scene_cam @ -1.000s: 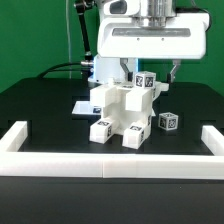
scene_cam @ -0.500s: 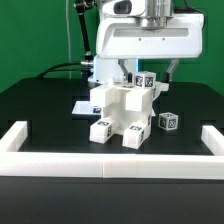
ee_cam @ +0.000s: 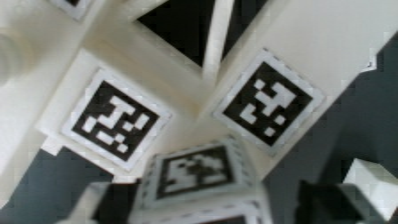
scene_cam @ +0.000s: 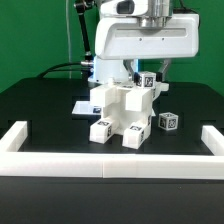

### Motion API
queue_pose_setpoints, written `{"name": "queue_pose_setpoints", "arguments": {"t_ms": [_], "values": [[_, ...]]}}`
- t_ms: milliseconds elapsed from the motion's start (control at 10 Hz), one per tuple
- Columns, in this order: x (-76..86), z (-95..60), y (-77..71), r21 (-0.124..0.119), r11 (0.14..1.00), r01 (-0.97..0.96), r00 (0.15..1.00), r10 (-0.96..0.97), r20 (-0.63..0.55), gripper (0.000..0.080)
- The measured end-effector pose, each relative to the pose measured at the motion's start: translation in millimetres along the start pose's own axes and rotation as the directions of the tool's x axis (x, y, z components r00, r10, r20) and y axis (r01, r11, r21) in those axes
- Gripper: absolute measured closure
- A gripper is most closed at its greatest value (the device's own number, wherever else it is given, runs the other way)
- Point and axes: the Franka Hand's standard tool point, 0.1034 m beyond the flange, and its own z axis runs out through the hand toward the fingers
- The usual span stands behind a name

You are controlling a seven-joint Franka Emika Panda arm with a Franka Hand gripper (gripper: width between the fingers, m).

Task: Assemble chair

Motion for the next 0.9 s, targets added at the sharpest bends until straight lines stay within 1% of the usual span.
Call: {"name": "queue_pose_setpoints", "arguments": {"t_ms": [100, 400, 500, 700, 900], "values": [[0.0, 0.0, 0.0, 0.000, 1.000, 0.000, 1.000, 0.000, 0.000, 0.0519], [-0.8, 0.3, 0.7, 0.002, 1.000, -0.024, 1.000, 0.024, 0.005, 0.0518], [-1.5, 0.3, 5.0, 0.009, 0.994, -0.105, 0.994, 0.105, 0.021, 0.0518], [0.3, 1.4, 6.1, 0.015, 0.952, -0.307, 0.952, 0.307, 0.020, 0.0518], [1.6, 1.6, 6.6, 0.013, 0.879, -0.478, 0.879, 0.477, 0.020, 0.0518]]}}
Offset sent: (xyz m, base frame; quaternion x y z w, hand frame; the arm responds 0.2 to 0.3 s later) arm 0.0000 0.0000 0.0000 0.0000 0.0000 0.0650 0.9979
